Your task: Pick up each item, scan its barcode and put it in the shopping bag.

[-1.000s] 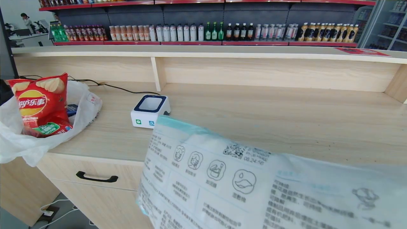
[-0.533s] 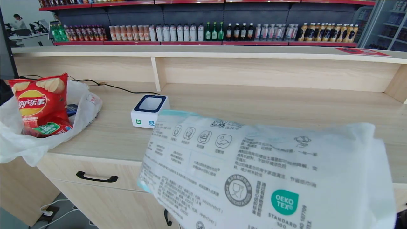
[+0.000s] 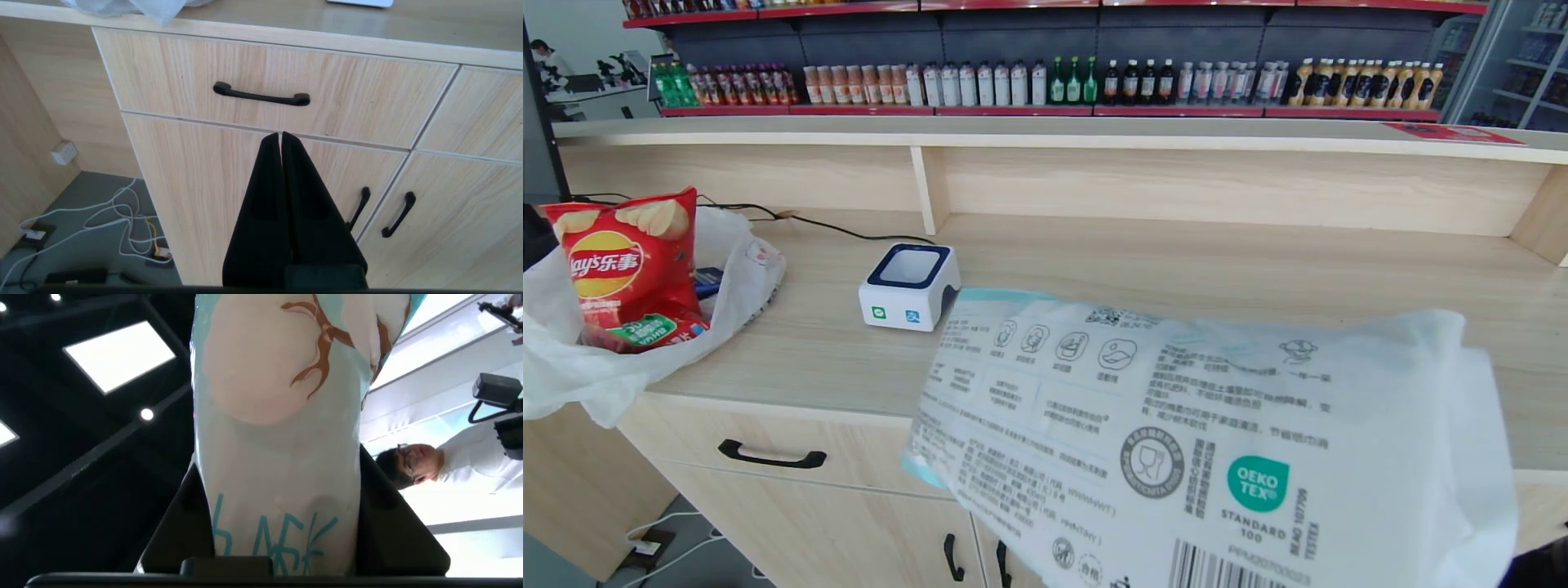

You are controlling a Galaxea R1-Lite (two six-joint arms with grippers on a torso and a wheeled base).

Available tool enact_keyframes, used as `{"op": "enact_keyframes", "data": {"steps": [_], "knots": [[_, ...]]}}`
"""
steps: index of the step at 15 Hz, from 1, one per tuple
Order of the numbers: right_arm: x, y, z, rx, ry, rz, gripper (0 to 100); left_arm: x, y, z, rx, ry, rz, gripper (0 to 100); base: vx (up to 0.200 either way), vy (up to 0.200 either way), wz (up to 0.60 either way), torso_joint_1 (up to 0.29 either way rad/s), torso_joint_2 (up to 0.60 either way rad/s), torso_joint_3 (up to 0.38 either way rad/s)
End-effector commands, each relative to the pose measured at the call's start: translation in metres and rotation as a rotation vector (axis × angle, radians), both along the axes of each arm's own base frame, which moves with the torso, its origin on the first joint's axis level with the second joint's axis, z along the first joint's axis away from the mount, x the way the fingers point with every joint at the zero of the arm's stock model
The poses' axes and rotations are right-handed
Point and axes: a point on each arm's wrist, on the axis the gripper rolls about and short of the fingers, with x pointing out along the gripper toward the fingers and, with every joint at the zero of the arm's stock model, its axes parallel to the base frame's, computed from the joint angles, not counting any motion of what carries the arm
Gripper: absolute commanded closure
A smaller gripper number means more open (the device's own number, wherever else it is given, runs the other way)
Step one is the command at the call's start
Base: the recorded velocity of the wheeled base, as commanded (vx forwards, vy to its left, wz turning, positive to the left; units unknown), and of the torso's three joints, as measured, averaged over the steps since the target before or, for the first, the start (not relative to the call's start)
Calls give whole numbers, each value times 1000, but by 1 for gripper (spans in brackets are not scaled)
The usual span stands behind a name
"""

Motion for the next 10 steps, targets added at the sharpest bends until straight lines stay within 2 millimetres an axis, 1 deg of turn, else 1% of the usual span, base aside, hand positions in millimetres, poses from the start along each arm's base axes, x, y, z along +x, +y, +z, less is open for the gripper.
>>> {"op": "enact_keyframes", "data": {"steps": [1, 4, 7, 8, 10], "knots": [[-2, -4, 3, 11, -5, -2, 100, 0, 0, 0, 0, -1, 0, 100, 0, 0, 0, 0, 0, 0], [1, -8, 5, 19, -10, -21, 100, 0, 0, 0, 0, -1, 0, 100, 0, 0, 0, 0, 0, 0], [11, -20, 8, 20, -43, -99, 100, 0, 0, 0, 0, -1, 0, 100, 0, 0, 0, 0, 0, 0], [11, -25, 8, 3, -76, -126, 100, 0, 0, 0, 0, -1, 0, 100, 0, 0, 0, 0, 0, 0], [4, -35, 11, -18, -164, -163, 100, 0, 0, 0, 0, -1, 0, 100, 0, 0, 0, 0, 0, 0]]}}
